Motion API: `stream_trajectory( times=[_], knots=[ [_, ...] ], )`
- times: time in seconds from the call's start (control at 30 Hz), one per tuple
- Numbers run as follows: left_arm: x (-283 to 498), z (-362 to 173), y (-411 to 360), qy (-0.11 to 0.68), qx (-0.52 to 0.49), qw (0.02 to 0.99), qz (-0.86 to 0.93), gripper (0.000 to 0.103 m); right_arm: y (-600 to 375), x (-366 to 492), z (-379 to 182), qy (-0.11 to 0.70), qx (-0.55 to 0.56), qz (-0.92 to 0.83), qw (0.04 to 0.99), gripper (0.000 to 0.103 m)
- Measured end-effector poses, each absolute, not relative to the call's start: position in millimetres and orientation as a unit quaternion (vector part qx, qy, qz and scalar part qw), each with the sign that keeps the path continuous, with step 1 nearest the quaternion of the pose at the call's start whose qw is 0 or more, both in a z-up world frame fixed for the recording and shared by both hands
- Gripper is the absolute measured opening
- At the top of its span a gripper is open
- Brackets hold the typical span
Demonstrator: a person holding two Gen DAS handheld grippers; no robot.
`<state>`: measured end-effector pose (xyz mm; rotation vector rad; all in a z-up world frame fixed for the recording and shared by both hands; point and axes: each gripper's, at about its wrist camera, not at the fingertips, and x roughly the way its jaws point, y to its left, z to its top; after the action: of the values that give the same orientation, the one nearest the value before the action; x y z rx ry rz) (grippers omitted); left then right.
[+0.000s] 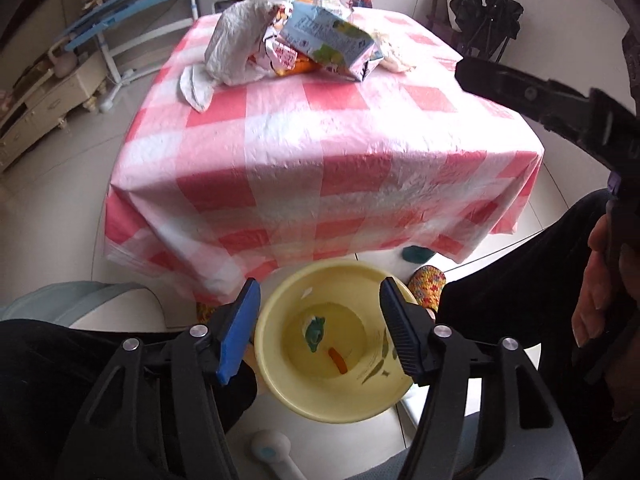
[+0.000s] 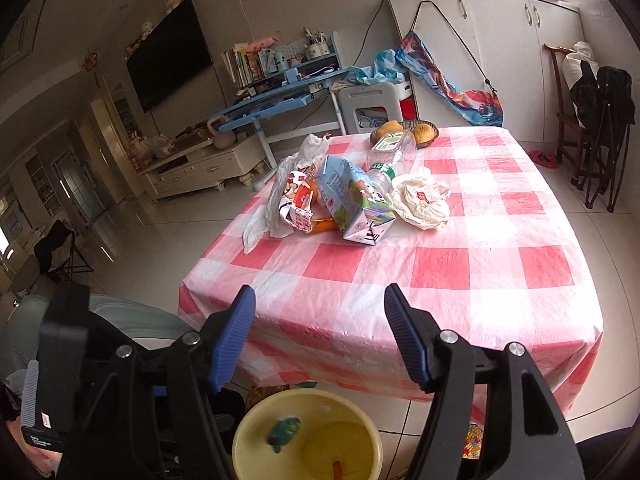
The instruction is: Collect trash
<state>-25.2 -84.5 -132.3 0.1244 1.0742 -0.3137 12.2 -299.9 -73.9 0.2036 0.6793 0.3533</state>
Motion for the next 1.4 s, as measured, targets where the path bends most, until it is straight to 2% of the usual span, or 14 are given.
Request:
stream_trajectory(
  times=[0.23, 0.47, 0.67, 1.4],
  knots=[
    [-22, -113, -84, 0.461, 0.066, 0.875, -0.129, 0.066, -297, 12, -80, 0.336, 0.089, 0.166, 0.923, 0.069],
    [-12, -101, -52, 0.439, -0.018, 0.895, -0.082, 0.075, -295, 13, -83, 0.338, 0.081, 0.163, 0.923, 0.070],
    [-7, -104, -37, 0.442, -0.058, 0.892, -0.066, 0.077, -292, 14, -85, 0.342, 0.072, 0.162, 0.923, 0.072],
    [-7, -101, -38, 0.434, -0.055, 0.897, -0.061, 0.079, -283, 14, -87, 0.345, 0.052, 0.163, 0.923, 0.074]
  ],
)
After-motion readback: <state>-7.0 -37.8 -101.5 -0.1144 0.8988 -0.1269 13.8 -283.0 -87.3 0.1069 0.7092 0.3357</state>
